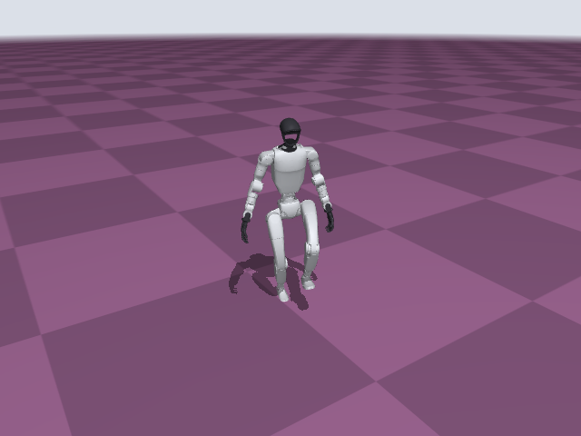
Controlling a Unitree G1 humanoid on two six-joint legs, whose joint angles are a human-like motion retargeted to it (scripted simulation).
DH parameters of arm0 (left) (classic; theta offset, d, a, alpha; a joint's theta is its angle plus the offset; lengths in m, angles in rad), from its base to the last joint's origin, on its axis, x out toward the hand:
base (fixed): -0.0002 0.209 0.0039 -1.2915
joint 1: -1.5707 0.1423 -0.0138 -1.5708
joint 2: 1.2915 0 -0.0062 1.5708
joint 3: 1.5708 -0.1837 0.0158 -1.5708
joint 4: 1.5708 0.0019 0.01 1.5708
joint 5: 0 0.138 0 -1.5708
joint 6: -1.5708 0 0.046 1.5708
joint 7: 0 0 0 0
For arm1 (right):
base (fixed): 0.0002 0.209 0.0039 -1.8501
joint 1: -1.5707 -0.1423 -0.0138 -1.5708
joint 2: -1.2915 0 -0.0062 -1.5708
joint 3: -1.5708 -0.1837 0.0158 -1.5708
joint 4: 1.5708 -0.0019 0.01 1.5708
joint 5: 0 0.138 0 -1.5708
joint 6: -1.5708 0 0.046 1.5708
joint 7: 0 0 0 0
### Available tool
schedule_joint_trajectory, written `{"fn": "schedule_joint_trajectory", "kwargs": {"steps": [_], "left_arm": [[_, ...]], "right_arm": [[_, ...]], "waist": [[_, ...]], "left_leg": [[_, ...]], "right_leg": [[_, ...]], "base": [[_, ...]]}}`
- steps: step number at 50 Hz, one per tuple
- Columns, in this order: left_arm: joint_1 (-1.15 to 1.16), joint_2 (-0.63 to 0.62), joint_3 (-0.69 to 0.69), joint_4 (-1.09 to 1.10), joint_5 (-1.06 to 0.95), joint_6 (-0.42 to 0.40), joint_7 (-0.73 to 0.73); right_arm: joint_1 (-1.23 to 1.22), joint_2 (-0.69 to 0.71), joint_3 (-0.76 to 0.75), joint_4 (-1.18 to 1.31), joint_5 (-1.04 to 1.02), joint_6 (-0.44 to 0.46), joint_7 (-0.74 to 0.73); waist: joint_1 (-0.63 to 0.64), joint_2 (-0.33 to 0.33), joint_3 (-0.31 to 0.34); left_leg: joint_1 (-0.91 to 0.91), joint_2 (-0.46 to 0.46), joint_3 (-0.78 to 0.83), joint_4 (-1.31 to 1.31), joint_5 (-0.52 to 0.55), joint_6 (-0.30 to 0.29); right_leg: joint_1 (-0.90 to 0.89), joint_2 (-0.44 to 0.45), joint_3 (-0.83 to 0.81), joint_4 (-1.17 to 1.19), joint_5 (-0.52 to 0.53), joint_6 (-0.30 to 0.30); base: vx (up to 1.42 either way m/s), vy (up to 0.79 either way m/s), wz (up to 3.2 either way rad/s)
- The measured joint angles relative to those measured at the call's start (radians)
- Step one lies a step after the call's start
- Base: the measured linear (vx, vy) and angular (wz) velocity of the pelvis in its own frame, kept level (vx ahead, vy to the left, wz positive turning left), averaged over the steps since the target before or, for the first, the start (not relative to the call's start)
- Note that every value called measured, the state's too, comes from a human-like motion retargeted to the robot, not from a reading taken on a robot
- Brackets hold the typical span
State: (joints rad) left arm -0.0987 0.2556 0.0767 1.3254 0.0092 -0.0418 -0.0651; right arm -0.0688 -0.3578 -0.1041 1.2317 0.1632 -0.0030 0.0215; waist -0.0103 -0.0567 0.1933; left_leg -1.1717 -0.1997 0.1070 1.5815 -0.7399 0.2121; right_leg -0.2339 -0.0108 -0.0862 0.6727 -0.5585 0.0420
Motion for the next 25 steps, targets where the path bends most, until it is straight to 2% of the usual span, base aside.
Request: {"fn": "schedule_joint_trajectory", "kwargs": {"steps": [25], "left_arm": [[0.057,-0.021,0.018,0.001,0.019,-0.011,-0.01]], "right_arm": [[0.017,-0.008,-0.024,0.013,-0.014,-0.001,-0.006]], "waist": [[-0.005,-0.003,0.006]], "left_leg": [[-0.04,0.004,0.067,0.049,-0.035,0.047]], "right_leg": [[-0.004,-0.021,0.036,0.1,-0.062,0.01]], "base": [[0.0,0.0,0.0]]}}
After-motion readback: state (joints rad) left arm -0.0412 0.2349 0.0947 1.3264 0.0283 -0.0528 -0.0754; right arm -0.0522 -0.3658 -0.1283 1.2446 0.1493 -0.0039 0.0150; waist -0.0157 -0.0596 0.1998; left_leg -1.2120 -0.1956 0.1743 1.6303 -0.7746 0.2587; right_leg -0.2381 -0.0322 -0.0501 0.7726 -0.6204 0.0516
